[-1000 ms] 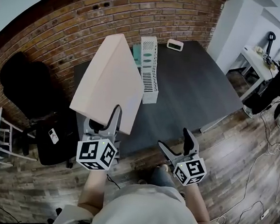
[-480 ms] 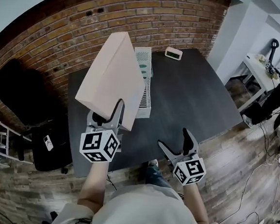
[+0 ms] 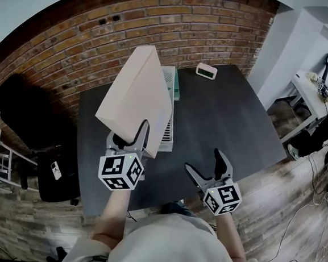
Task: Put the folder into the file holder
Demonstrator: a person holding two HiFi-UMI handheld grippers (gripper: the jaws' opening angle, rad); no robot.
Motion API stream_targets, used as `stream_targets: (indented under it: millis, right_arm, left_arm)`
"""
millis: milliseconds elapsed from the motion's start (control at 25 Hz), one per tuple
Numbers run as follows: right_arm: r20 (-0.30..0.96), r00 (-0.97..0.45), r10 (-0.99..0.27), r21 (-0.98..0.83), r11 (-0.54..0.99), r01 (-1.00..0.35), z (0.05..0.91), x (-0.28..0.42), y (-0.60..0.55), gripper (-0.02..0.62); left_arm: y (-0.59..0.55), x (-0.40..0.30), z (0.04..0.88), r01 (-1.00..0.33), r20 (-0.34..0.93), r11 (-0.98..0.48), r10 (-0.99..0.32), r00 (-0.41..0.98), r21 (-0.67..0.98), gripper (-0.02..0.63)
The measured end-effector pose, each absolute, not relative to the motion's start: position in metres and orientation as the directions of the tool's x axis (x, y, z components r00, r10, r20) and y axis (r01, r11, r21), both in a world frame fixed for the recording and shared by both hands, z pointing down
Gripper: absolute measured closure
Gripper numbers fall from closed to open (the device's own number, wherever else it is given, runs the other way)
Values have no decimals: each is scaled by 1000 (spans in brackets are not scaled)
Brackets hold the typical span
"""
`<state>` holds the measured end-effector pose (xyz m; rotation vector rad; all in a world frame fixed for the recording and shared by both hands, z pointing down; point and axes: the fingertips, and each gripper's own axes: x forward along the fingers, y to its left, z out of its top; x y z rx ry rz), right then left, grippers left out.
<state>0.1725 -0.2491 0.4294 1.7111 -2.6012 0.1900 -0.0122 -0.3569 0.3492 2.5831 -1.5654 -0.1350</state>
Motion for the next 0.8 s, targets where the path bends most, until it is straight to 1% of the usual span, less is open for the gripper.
stream_targets:
  millis: [360,800]
  right_arm:
    - [98,-422,-901,-106,413,-905,437,184,-278,133]
    - [113,-422,-900,-116,410,-905,448,210,-300,133]
  left_arm:
    - [-393,11,356,-912,33,-397,-915,402,105,333]
    - [-431,31,368,-949,90,-288,-950,300,132,328]
